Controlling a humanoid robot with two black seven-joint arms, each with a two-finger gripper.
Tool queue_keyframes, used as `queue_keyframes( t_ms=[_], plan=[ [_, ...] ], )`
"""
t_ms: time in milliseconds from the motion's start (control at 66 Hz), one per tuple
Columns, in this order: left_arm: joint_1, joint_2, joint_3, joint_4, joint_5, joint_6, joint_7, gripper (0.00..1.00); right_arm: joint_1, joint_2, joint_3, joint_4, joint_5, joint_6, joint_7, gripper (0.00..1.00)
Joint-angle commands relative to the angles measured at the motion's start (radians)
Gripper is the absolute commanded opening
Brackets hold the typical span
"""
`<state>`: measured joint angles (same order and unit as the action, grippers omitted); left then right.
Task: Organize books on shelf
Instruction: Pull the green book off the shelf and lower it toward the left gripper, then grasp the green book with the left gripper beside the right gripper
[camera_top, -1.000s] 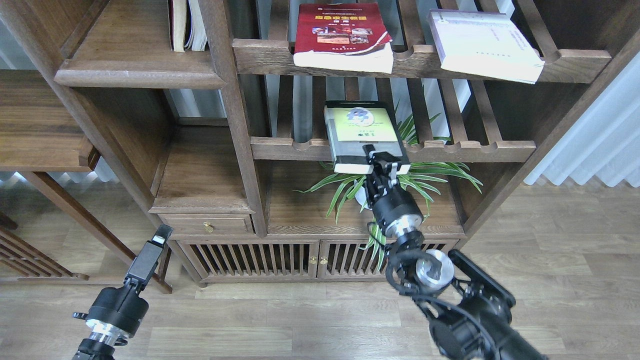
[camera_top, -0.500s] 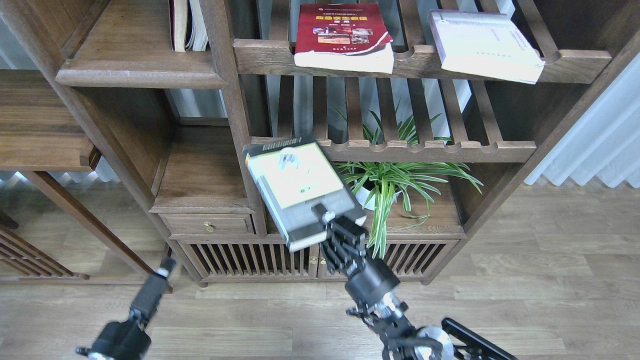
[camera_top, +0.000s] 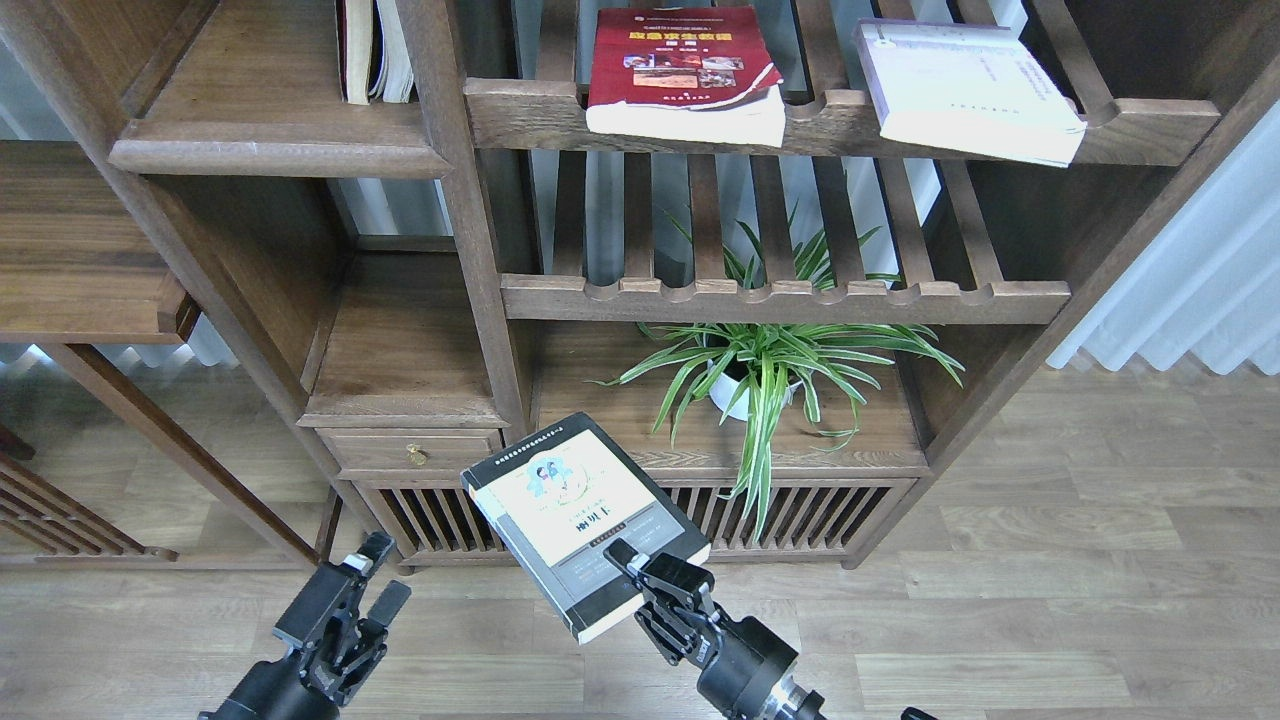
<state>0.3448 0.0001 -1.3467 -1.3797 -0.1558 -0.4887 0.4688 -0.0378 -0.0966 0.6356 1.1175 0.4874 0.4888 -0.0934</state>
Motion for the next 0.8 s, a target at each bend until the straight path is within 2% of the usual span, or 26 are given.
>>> queue_keyframes(
  t_ms=[0, 182, 788],
  plan=[
    [-0.007, 0.0, 0.038, 0.002, 0.002, 0.0, 0.001, 1.0, -0.016, -0.002, -0.02, -0.001, -0.001, 0.0, -0.006, 0.05],
    [-0.007, 0.0, 0.096, 0.036, 0.005, 0.0, 0.002, 1.0, -0.019, 0.003, -0.142, 0.004, -0.001, 0.0, -0.005, 0.05],
    [0.025, 0.0, 0.124, 0.048, 0.001, 0.0, -0.001, 1.0, -0.001, 0.02, -0.136, 0.008, -0.015, 0.0, 0.007, 0.05]
  ],
)
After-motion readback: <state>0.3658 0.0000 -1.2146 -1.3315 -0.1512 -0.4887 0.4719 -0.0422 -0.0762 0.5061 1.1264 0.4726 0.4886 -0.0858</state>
